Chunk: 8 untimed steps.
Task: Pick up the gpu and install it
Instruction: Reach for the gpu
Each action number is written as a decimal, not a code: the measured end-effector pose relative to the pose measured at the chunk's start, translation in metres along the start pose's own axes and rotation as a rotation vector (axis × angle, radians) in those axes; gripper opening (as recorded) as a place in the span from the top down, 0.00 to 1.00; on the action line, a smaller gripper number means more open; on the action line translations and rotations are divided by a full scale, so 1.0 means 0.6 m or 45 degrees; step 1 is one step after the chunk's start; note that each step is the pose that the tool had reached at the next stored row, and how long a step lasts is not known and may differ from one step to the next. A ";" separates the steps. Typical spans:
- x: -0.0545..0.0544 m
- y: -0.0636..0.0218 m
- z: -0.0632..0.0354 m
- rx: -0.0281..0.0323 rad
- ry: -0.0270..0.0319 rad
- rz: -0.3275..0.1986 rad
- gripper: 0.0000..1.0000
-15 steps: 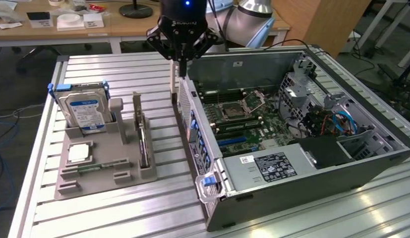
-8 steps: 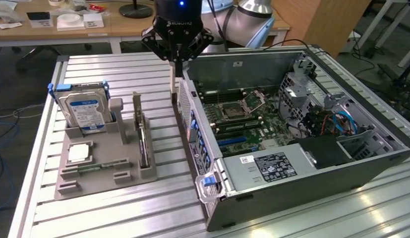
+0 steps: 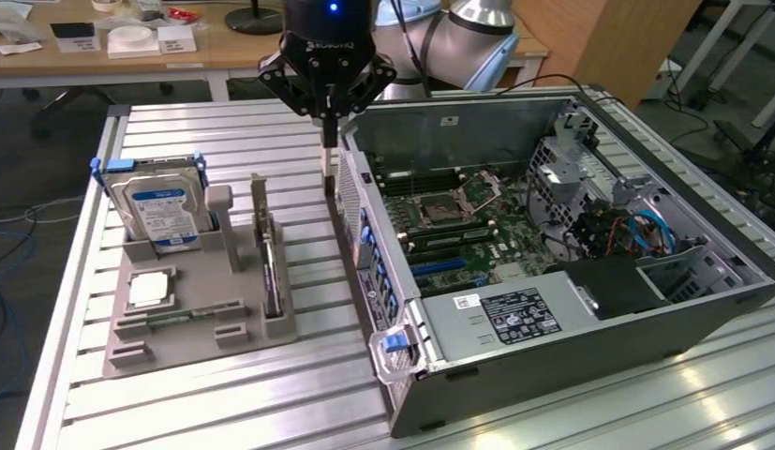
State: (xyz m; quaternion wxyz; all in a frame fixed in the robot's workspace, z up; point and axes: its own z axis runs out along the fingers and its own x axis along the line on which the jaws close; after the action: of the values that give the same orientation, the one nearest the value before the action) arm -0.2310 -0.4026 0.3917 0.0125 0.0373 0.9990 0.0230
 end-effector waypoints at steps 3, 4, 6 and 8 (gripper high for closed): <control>0.002 -0.002 0.000 -0.0001 0.0000 -0.002 0.89; 0.002 -0.003 0.000 0.0000 -0.0002 -0.004 0.89; 0.006 -0.004 0.000 -0.0002 -0.0012 -0.006 0.89; 0.012 -0.005 0.000 -0.0011 -0.0013 -0.010 0.89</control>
State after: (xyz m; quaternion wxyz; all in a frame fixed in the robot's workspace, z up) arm -0.2384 -0.4052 0.3915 0.0131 0.0334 0.9991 0.0234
